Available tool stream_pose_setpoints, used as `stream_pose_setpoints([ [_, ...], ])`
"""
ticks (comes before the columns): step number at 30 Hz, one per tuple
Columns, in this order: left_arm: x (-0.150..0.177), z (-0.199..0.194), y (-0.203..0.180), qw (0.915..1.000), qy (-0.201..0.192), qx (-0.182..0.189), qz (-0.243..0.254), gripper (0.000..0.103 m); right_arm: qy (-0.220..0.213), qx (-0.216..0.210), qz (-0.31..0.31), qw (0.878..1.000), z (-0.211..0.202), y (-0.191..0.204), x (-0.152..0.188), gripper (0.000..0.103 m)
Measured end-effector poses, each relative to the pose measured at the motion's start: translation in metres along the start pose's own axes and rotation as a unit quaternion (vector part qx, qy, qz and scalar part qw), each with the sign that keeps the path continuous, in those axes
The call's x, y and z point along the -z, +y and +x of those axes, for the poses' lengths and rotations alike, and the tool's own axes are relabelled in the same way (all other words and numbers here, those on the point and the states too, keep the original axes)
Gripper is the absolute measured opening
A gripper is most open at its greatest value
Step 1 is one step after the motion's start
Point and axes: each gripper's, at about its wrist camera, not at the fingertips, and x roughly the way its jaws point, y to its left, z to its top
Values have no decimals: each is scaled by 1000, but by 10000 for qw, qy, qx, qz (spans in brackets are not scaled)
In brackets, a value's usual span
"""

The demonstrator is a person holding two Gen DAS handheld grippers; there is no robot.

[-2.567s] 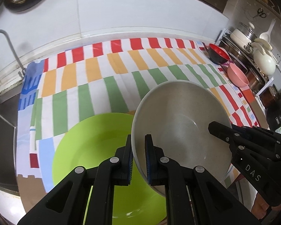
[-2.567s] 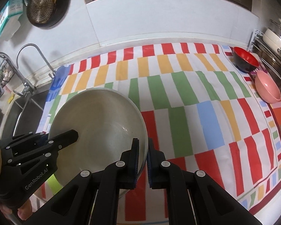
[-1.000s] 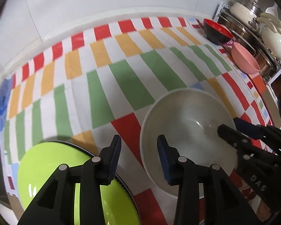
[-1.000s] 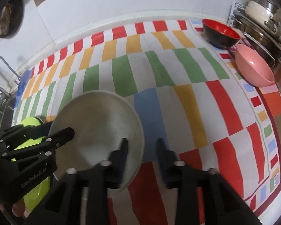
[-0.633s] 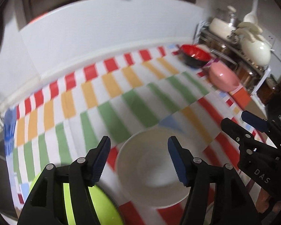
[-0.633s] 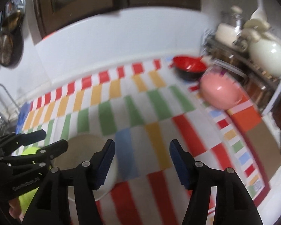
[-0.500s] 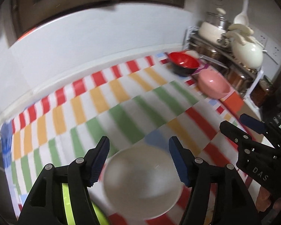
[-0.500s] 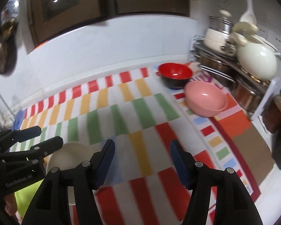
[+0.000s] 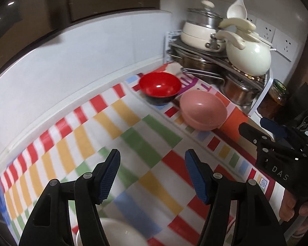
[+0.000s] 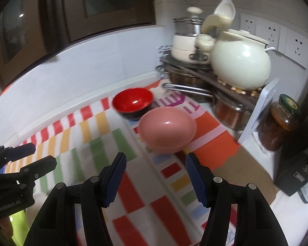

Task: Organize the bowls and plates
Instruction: 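Move both tools to the rim of the pink bowl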

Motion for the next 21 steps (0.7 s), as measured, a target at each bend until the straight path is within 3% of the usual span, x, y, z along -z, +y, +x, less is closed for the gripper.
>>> stream_pose_setpoints([
  [12,-65,87,-31,9959,456,372,684,60,285,302,514,9978,61,-49,-27,54],
  [21,-84,148,-48,9899,767,432,1109,50,641,308,831,9940,113,-72,-34,44],
])
